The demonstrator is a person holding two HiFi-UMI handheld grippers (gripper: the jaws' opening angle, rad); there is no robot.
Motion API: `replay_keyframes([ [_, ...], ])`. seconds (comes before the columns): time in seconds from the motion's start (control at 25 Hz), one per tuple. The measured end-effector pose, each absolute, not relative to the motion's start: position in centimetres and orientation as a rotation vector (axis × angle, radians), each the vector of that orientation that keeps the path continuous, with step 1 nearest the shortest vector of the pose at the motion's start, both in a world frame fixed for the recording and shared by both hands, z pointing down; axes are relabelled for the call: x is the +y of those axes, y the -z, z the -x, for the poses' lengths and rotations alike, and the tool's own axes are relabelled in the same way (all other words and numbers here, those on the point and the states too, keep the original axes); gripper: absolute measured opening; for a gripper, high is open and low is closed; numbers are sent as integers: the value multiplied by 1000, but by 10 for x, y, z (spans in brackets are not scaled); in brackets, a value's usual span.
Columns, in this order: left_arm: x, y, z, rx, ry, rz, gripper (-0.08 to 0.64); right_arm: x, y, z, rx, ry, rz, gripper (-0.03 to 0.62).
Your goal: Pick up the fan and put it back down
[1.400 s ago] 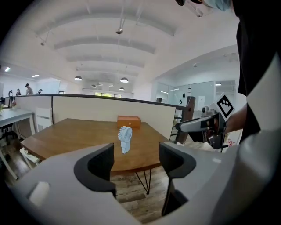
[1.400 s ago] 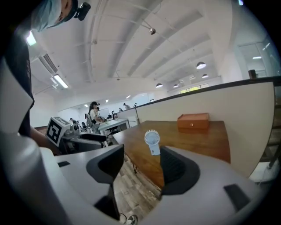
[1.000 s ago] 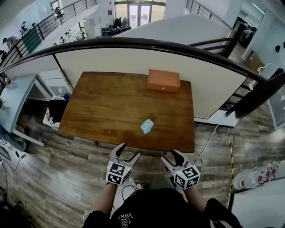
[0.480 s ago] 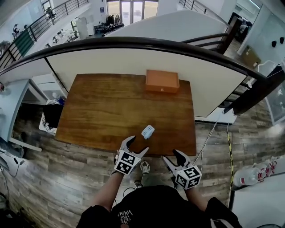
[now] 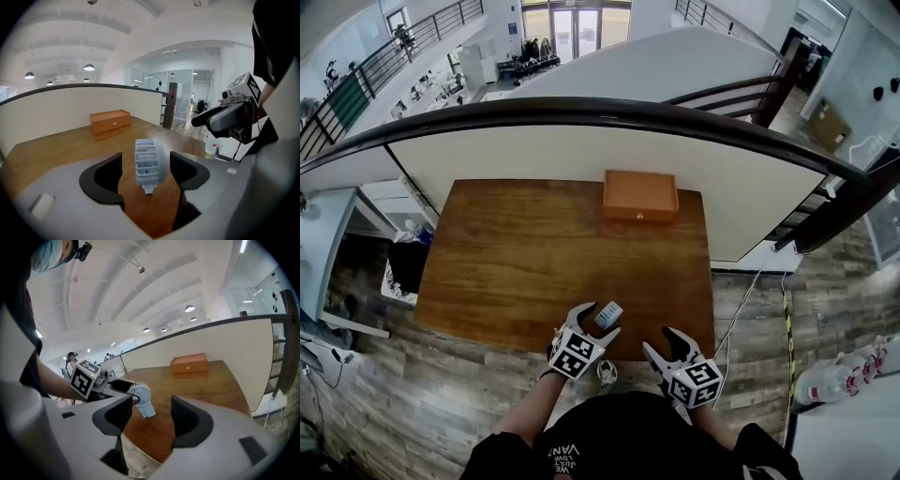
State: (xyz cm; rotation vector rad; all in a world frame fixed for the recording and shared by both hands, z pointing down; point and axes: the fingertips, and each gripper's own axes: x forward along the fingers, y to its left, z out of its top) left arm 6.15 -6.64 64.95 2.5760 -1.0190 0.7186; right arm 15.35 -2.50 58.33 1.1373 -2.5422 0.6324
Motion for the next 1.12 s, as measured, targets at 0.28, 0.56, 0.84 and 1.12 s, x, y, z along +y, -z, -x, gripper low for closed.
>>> replay_keyframes([
  [0.28, -83, -651, -60, -1002, -751, -2595, 187, -61, -587, -153, -2562, -649, -1087, 227],
  [0.56, -99, -643, -35, -996, -777, -2579, 185, -79, -584, -130, -2598, -654, -988, 227],
  [0.84, -137, -611, 5, -981, -772, -2658, 184, -90, -586, -98, -2602, -664, -996, 227],
  [1.12, -179, -579, 66, -909, -803, -2745, 184, -111, -573, -42, -2605, -676, -1092, 227],
])
